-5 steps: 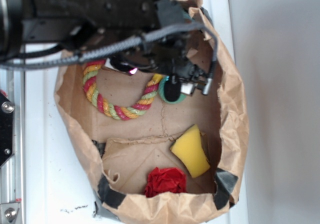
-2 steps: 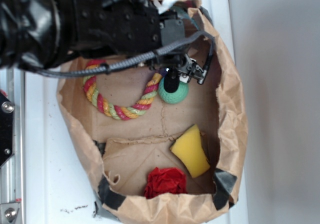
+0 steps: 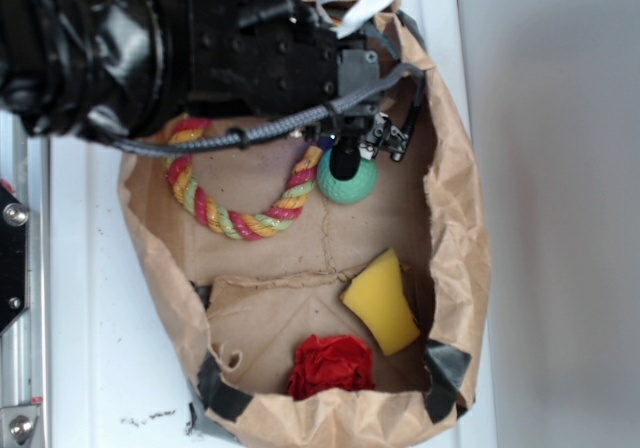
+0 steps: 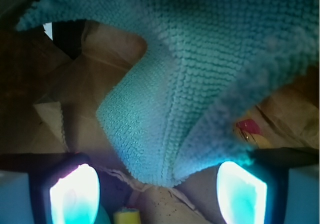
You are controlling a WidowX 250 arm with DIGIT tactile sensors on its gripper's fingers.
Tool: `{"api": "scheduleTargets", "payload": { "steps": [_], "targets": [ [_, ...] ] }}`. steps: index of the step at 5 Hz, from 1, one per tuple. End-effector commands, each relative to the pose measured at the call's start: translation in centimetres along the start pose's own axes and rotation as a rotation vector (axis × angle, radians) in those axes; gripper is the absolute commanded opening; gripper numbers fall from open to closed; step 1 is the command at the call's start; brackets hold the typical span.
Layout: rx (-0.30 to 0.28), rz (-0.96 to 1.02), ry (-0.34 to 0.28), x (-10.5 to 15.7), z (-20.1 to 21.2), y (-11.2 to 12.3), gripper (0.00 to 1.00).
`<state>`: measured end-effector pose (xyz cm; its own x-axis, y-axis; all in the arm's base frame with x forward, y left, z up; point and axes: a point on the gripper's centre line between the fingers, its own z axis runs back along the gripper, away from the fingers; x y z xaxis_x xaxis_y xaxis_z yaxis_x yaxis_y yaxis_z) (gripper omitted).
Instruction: Grab the blue cloth.
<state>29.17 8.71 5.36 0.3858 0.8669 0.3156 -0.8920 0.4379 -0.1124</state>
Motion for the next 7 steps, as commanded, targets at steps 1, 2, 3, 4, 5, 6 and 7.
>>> {"api": "scheduleTargets", "payload": {
  "steps": [1,2,3,4,5,6,7],
  "targets": [
    [-0.036,-0.005,-0.022,0.9,1.2,0.0,1.0],
    [-0.036,-0.005,-0.022,0.9,1.2,0.0,1.0],
    [-0.06,0.007,-0.051,2.3,1.3,1.5,1.0],
    [-0.018,0.074,-0.112,4.4,1.1,2.8,1.0],
    [0.052,0.136,-0.152,6.2,0.4,3.8,1.0],
    [0.123,0.172,-0.181,8.0,-1.2,4.0,1.0],
    [0.151,0.198,-0.201,8.8,-1.8,3.8,1.0]
  ]
}}
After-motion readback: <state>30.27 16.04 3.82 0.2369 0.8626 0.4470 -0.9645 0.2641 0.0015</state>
